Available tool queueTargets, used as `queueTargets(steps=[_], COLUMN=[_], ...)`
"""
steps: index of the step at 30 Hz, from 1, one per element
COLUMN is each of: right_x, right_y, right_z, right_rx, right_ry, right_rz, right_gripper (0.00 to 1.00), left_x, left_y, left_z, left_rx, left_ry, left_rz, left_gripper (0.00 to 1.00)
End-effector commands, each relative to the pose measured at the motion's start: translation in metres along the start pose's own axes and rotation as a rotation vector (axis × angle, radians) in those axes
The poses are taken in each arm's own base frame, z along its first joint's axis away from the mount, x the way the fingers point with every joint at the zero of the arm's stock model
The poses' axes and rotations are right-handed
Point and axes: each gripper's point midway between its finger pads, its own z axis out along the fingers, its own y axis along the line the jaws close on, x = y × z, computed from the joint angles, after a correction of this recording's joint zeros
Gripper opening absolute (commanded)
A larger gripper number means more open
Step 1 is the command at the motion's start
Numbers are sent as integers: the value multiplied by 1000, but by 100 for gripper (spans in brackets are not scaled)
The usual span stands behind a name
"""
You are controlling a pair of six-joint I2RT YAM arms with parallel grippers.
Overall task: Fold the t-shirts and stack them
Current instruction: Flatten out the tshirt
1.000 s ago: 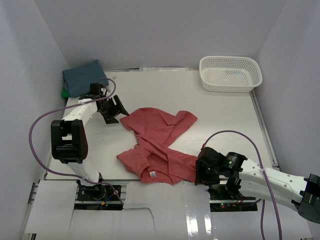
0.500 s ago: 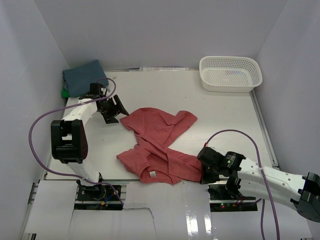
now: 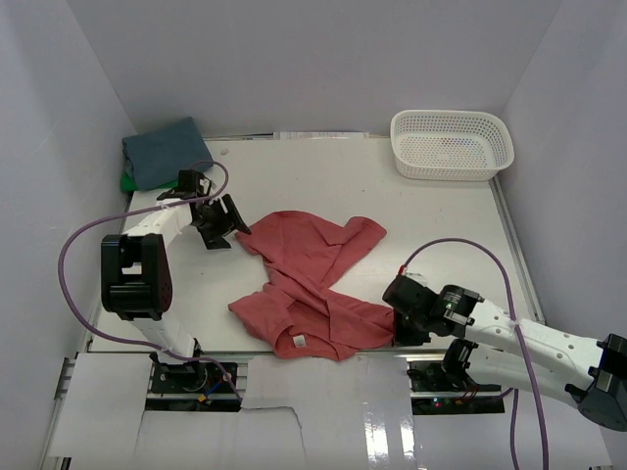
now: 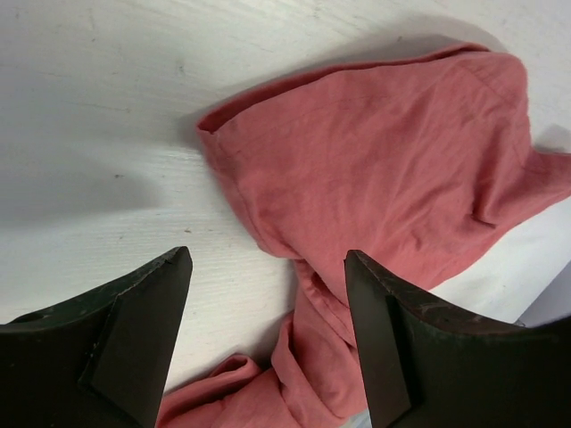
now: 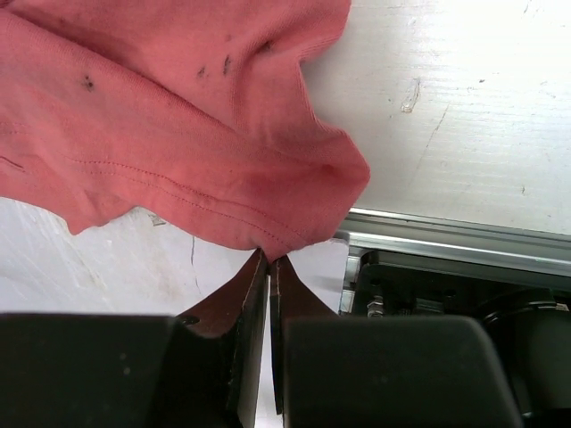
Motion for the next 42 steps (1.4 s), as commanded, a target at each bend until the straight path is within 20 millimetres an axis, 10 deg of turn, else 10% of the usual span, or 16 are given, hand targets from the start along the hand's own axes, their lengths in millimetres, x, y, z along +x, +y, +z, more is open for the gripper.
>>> queueTargets(steps=[1, 20, 32, 42], right_x=[-13, -17, -15, -13], right_y=[5, 12, 8, 5], right_z=[-12, -20, -17, -13], right_rx=[-2, -40, -28, -13], right_ry=[-49, -66, -59, -50], right_rz=[-13, -29, -33, -38], right_gripper=[8, 8, 8, 8], left_x=[-4, -54, -48, -34], left_y=[12, 15, 10, 13], left_z=[3, 32, 29, 33], left_rx=[-42, -103, -76, -59], left_ry=[-27, -106, -92, -49], left_rz=[8, -29, -34, -39], left_gripper=[79, 66, 64, 38])
